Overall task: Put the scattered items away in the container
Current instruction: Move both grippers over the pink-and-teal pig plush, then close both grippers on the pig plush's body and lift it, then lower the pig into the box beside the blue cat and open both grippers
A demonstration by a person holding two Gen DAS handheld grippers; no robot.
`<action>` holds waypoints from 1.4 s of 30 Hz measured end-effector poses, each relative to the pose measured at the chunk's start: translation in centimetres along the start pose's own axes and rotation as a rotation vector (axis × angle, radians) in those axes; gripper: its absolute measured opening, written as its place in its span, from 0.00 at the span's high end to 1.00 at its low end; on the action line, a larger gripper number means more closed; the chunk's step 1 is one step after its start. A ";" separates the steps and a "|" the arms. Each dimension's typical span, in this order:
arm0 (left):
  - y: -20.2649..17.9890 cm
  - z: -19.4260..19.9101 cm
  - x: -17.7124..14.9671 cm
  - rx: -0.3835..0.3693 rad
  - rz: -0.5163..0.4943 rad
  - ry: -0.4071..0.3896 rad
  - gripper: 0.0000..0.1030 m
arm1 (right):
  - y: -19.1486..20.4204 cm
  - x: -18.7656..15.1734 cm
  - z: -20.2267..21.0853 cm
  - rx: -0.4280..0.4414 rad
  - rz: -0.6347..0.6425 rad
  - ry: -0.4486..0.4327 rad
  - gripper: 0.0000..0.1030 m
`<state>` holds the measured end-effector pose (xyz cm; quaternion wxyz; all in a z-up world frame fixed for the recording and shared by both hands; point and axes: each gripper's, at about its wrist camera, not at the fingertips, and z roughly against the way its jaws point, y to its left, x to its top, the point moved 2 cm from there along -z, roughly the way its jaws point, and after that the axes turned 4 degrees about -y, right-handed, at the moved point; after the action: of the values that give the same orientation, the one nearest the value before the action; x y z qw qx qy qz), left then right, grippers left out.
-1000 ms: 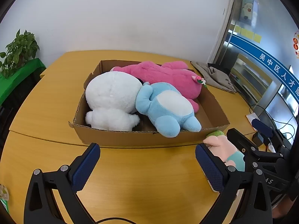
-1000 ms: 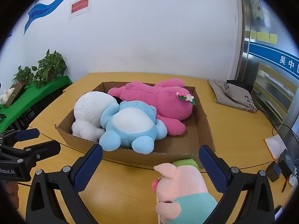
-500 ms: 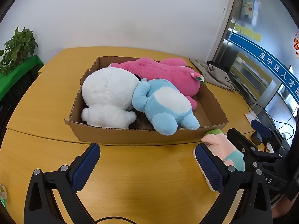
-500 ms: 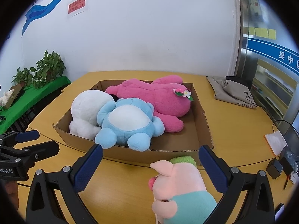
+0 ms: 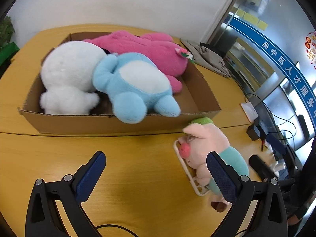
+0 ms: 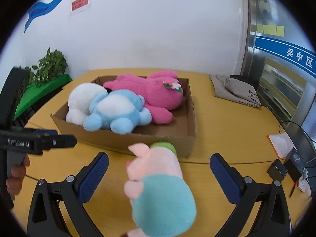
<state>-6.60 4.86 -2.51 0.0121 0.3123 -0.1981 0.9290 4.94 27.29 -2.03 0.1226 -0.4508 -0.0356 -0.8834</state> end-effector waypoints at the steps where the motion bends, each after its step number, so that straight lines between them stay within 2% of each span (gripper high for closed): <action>1: -0.6 -1.1 -0.1 -0.037 0.007 0.022 0.00 | -0.4 -0.9 -0.4 -0.002 0.016 0.029 0.00; 4: -1.6 -4.7 -0.5 -0.113 0.061 0.103 0.00 | -1.1 -3.5 -2.1 0.025 0.018 0.121 0.00; 9: -3.2 -10.1 -0.7 -0.178 0.093 0.208 0.00 | -0.8 -6.6 -5.5 0.106 0.003 0.225 0.02; 10: -3.4 -11.0 -0.8 -0.193 0.097 0.226 0.00 | -0.7 -7.0 -6.0 0.119 -0.001 0.242 0.09; 12: -3.7 -12.3 -1.0 -0.233 0.114 0.254 0.00 | -0.6 -7.9 -6.8 0.105 0.000 0.256 0.13; 15: -3.8 -12.6 -1.2 -0.283 0.148 0.255 0.01 | -1.1 -8.1 -6.6 0.119 -0.035 0.242 0.23; 16: -4.1 -12.2 -1.1 -0.295 0.135 0.251 0.02 | -1.2 -8.1 -6.4 0.122 -0.033 0.235 0.26; 17: -4.4 -11.8 -1.0 -0.306 0.121 0.247 0.11 | -1.1 -8.0 -6.2 0.120 -0.030 0.227 0.27; 18: -4.7 -11.5 -1.0 -0.318 0.107 0.242 0.24 | -1.0 -8.0 -6.0 0.118 -0.027 0.219 0.29; 19: -5.0 -11.1 -0.9 -0.329 0.093 0.238 0.31 | -0.9 -7.9 -5.8 0.118 -0.025 0.209 0.30; 20: -5.3 -10.7 -0.8 -0.341 0.079 0.233 0.33 | -0.7 -7.8 -5.5 0.118 -0.023 0.199 0.30; 22: -6.1 -9.1 -0.4 -0.311 0.017 0.197 0.33 | -0.4 -7.3 -4.6 0.127 -0.021 0.165 0.31; 26: -7.2 -4.6 1.9 -0.330 -0.023 0.100 0.33 | -0.3 -4.8 -2.2 0.153 -0.030 0.055 0.31; 30: -9.6 -0.1 6.6 -0.296 -0.132 -0.046 0.33 | -0.7 -0.2 -0.4 0.170 -0.045 -0.099 0.31; 33: -10.8 1.4 11.6 -0.260 -0.210 -0.131 0.33 | -1.6 4.0 -1.4 0.177 -0.069 -0.207 0.31; 36: -10.8 -1.2 16.1 -0.212 -0.242 -0.137 0.32 | -2.6 6.9 -4.6 0.164 -0.110 -0.273 0.30; 37: -10.5 -2.8 17.3 -0.187 -0.249 -0.126 0.31 | -2.9 7.3 -6.2 0.176 -0.135 -0.266 0.30; 39: -9.3 -6.5 19.2 -0.132 -0.261 -0.086 0.31 | -3.9 7.1 -11.2 0.230 -0.226 -0.195 0.29; 41: -7.1 -12.5 19.4 -0.054 -0.246 0.030 0.31 | -4.4 6.0 -15.6 0.263 -0.293 -0.096 0.28; 42: -6.2 -14.7 18.8 -0.049 -0.230 0.079 0.27 | -4.3 4.8 -17.7 0.246 -0.292 -0.025 0.26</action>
<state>-29.31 14.22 0.06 0.1338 0.2959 -0.1830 0.9279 -12.77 27.45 -8.41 0.0468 -0.4333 -0.2100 -0.8752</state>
